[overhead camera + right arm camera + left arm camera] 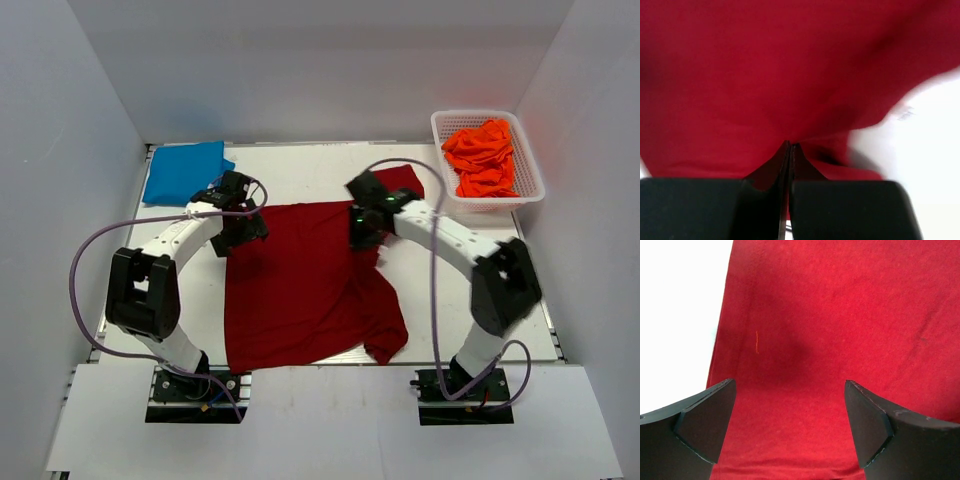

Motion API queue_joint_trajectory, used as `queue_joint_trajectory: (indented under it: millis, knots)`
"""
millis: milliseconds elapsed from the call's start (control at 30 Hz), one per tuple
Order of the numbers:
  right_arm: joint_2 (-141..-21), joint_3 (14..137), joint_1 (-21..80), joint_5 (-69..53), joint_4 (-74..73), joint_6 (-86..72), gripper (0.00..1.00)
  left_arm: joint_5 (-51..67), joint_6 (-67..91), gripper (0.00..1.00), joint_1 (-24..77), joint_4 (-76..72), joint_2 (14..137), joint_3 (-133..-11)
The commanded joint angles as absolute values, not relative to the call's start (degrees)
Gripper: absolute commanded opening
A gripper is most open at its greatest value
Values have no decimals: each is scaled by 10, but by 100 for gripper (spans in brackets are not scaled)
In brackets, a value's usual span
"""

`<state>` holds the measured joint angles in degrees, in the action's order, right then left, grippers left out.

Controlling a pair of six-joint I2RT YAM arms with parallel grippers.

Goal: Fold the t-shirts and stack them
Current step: Flatten out the tshirt

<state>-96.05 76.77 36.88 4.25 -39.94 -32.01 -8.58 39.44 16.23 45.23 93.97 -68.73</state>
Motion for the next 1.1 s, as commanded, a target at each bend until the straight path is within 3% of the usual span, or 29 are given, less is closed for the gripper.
queue_joint_trajectory:
  millis: [0, 133, 167, 233, 267, 367, 500, 667, 967, 1067]
  knots:
    - [-1045, 860, 435, -56, -350, -348, 0, -96, 395, 99, 151, 479, 901, -684]
    - [-1177, 992, 488, -57, -382, -338, 0, -116, 395, 99, 145, 509, 878, -672]
    - [-1192, 1033, 493, -54, -421, -337, 6, -116, 395, 99, 145, 509, 878, -664]
    - [-1195, 1046, 499, -25, -431, -335, 28, -116, 395, 99, 140, 518, 864, -654]
    - [-1185, 1022, 499, -19, -424, -333, 51, -116, 395, 99, 140, 518, 855, -643]
    - [-1110, 938, 490, 15, -375, -333, 70, -101, 395, 99, 134, 495, 849, -624]
    - [-1027, 855, 476, 59, -370, -344, 72, -79, 395, 99, 129, 467, 854, -610]
    - [-975, 746, 442, 31, -339, -367, 63, -40, 383, 99, 142, 407, 866, -592]
    - [-1092, 853, 438, 32, -328, -317, 58, 11, 371, 99, 148, 316, 916, -581]
    - [-1118, 874, 438, 32, -328, -322, 52, 11, 377, 99, 148, 299, 935, -568]
